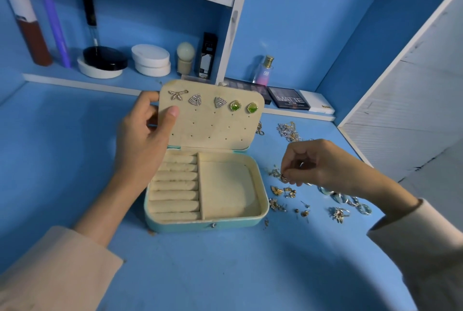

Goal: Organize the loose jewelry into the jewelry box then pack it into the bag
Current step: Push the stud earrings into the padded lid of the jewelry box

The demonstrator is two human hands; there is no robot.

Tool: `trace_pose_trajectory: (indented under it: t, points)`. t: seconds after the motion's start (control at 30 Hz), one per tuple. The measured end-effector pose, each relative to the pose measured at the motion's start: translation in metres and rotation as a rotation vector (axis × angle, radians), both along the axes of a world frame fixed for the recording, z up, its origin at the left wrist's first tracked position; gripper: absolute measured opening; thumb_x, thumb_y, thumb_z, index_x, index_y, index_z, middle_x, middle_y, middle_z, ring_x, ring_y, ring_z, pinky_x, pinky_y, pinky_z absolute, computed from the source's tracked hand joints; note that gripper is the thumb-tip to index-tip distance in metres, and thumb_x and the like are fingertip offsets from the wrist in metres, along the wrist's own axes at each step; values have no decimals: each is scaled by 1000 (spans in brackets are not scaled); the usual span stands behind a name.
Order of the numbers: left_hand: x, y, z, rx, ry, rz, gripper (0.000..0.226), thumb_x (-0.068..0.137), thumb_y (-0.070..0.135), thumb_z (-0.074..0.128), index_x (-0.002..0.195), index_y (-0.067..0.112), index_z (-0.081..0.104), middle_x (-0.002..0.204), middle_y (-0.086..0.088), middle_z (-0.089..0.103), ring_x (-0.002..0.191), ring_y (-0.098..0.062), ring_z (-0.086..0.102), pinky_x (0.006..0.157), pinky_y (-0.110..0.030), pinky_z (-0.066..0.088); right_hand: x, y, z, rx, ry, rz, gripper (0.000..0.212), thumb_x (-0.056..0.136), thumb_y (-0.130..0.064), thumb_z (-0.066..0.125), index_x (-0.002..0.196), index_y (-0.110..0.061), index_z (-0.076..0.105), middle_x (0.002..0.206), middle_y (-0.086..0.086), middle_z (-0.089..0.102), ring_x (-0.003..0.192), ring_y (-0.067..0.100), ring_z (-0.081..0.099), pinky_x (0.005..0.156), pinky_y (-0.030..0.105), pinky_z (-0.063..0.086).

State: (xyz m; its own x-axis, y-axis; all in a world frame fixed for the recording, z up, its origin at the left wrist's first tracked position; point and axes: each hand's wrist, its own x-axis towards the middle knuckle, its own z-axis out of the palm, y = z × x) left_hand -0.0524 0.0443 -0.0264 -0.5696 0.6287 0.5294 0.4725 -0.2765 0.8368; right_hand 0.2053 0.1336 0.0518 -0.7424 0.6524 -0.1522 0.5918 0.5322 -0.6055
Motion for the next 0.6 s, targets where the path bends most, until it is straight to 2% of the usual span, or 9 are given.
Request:
trace_pose_trajectory:
  t: [0.07, 0.13, 0.2, 0.3, 0.37, 0.5, 0.6]
  points:
    - [0, 0, 0, 4, -5, -1, 4, 94, 18, 57, 96, 19, 53, 82, 13, 66, 68, 6, 59, 59, -10, 43, -4, 0, -1, -24, 33, -13, 17, 81, 1, 65, 74, -14, 65, 64, -4, 67, 59, 10, 60, 55, 12, 42]
    - [0, 0, 1, 4, -5, 0, 5, 94, 18, 57, 95, 20, 53, 82, 13, 66, 69, 4, 59, 60, -11, 44, -9, -1, -3, -8, 23, -11, 15, 80, 0, 66, 75, -14, 65, 64, -4, 67, 59, 11, 61, 53, 16, 45]
    - [1, 0, 1, 6, -7, 1, 5, 94, 18, 57, 95, 21, 52, 83, 15, 66, 70, 5, 60, 60, -11, 44, -12, 0, -7, 83, -49, 11, 15, 78, -4, 67, 73, -18, 66, 66, -4, 68, 61, 11, 63, 59, 21, 51]
    - [0, 1, 0, 3, -1, 5, 5, 94, 19, 57, 95, 21, 52, 84, 15, 66, 71, 4, 60, 61, -12, 45, -12, 0, -13, 191, -190, 50, 15, 76, -8, 65, 71, -21, 63, 65, -8, 66, 59, 4, 58, 57, 12, 45]
    - [-1, 1, -1, -3, 3, 9, 5, 94, 19, 56, 95, 22, 52, 85, 15, 66, 72, 4, 61, 61, -13, 45, -8, 0, -16, 210, -249, 58, 13, 77, -10, 65, 72, -22, 62, 66, -9, 65, 62, 3, 57, 58, 10, 43]
    - [0, 0, 0, -7, 4, 6, 5, 95, 19, 56, 96, 21, 52, 86, 15, 66, 73, 5, 61, 60, -9, 43, -1, 2, -17, 215, -256, 71, 25, 77, -12, 68, 69, -34, 59, 66, -17, 64, 67, 1, 59, 63, 12, 46]
    - [1, 0, 2, -3, 9, 12, 5, 94, 17, 56, 95, 20, 52, 81, 17, 64, 68, 10, 58, 57, -6, 39, 1, 3, -16, 205, -258, 93, 25, 77, -14, 69, 71, -37, 61, 68, -25, 63, 69, -1, 60, 66, 13, 47]
